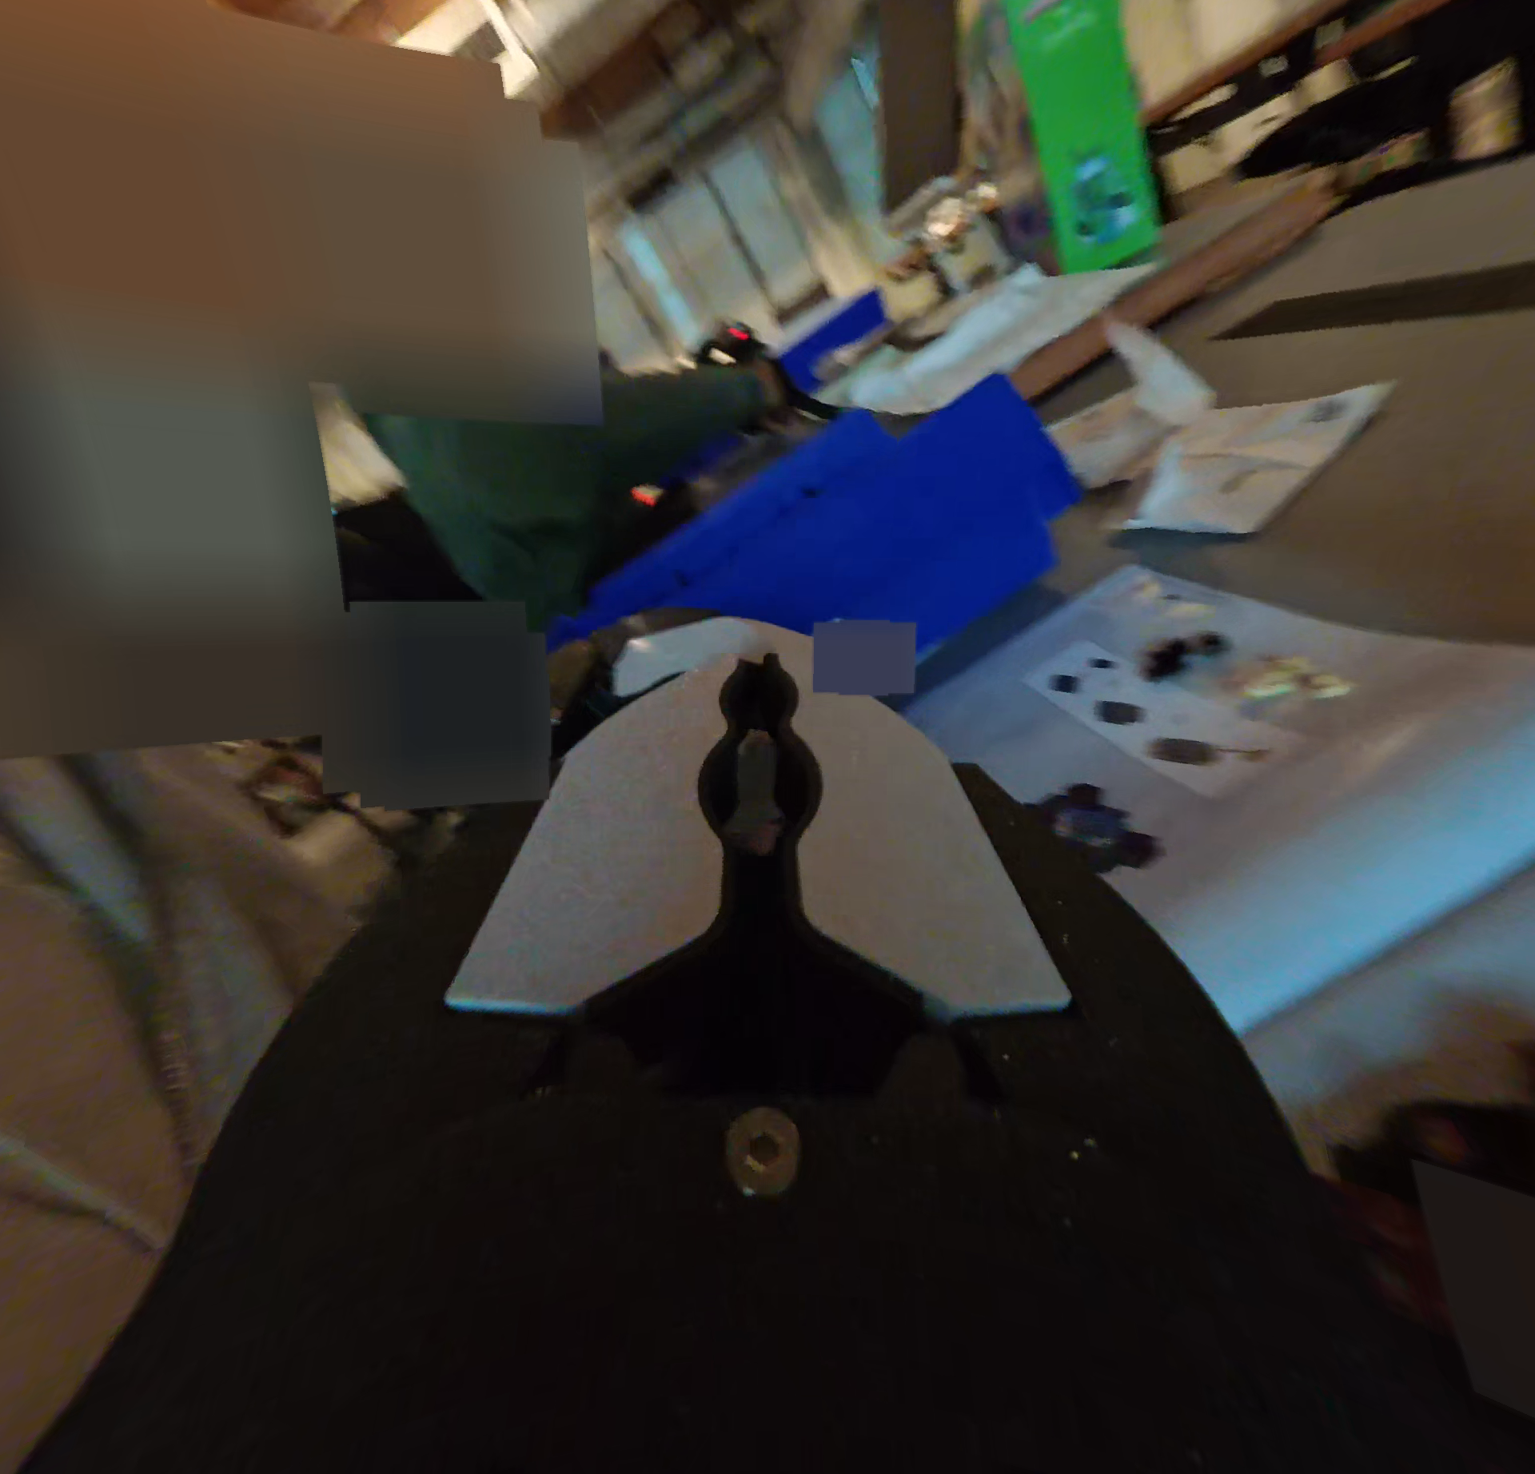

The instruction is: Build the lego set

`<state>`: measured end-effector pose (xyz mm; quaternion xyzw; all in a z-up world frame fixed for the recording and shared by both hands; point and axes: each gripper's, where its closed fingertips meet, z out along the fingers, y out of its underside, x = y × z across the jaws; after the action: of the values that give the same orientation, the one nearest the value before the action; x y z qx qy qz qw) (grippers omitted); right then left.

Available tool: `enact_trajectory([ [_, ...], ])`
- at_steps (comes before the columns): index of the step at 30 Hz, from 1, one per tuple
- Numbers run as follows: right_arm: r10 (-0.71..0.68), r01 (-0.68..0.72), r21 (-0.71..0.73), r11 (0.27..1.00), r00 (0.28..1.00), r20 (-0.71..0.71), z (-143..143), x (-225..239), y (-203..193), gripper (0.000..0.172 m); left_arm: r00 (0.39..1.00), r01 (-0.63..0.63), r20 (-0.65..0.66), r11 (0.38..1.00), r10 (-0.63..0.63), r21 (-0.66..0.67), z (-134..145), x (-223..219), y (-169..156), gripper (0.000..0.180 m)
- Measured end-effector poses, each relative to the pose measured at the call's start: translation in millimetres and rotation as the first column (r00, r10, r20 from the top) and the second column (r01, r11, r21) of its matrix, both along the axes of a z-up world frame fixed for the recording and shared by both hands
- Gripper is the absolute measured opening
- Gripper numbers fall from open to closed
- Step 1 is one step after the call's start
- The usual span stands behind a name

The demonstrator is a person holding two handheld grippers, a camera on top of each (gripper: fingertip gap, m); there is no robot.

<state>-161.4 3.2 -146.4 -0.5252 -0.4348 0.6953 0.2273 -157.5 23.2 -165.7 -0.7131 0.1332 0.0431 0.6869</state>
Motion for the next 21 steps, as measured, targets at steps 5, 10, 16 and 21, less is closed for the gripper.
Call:
enact_trajectory([
  [5, 0.138, -0.149, -0.150, 0.977, 0.987, -0.081, 7.5, 4.0, -7.0, 0.000, 0.998, 0.049, 0.031, 0.999, -0.050, 0.024, 3.6, 2.7, -3.8, 0.016],
  [10, 0.209, -0.215, -0.142, 0.966, 0.976, -0.051, 11.8, 5.2, -8.7, 0.000, 0.998, 0.065, -0.006, 0.998, -0.065, -0.008, -1.4, 7.0, -2.2, 0.016],
  [16, 0.198, -0.196, -0.090, 0.976, 0.980, 0.013, 7.4, 17.2, 5.5, 0.004, 0.997, 0.080, -0.022, 0.997, -0.081, -0.006, -1.9, 10.0, -3.1, 0.016],
  [21, 0.186, -0.188, 0.015, 0.982, 0.978, 0.100, -5.4, 12.6, -3.1, 0.010, 0.996, 0.072, -0.057, 0.997, -0.071, 0.005, -1.8, 11.8, -3.9, 0.016],
])
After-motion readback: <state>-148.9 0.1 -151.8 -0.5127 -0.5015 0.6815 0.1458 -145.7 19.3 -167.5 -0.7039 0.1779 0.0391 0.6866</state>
